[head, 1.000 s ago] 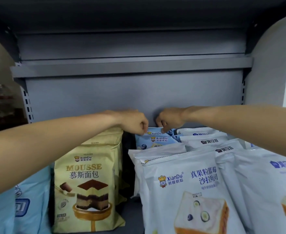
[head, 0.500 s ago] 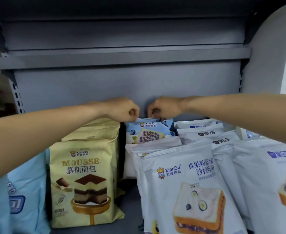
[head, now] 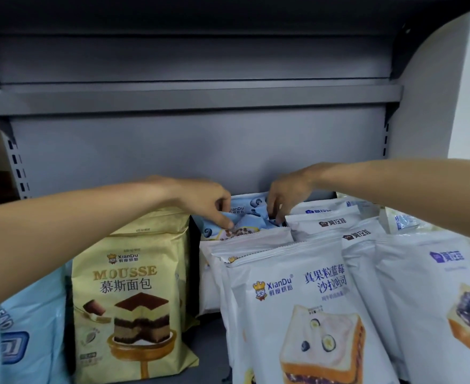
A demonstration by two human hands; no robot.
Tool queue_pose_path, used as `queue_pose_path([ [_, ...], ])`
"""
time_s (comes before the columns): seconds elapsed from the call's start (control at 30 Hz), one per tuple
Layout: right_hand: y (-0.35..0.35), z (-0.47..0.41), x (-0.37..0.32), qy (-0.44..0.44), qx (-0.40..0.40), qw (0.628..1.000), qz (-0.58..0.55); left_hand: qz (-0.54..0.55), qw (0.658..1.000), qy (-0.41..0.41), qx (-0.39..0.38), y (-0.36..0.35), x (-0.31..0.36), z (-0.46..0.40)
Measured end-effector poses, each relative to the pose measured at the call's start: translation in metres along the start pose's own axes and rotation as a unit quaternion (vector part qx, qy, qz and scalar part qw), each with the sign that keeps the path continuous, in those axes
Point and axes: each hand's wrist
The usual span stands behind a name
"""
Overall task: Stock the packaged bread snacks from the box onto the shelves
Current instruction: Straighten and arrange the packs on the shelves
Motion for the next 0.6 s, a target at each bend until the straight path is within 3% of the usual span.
queue_pose_path([
  [0.2,-0.014,-0.001,-0.003,-0.016,0.04,0.999,-0.009,-0.004,1.0,-0.017,0.007,-0.004,0.0,0.003],
  [0.43,-0.013,0.01,-0.012,-0.068,0.211,0.975,-0.012,0.0,0.999,-0.042,0.024,-0.002,-0.002,0.003],
  [0.6,0.004,0.021,-0.02,-0.033,0.296,0.942,-0.153,0.097,0.992,-0.038,0.068,-0.003,-0.004,0.007],
])
Point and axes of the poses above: each hand's wrist, its own z-axis away from the middle knuckle, its own y-axis out of the back of the hand, x = y × z, and after that the axes turned 11 degrees about x, right-handed
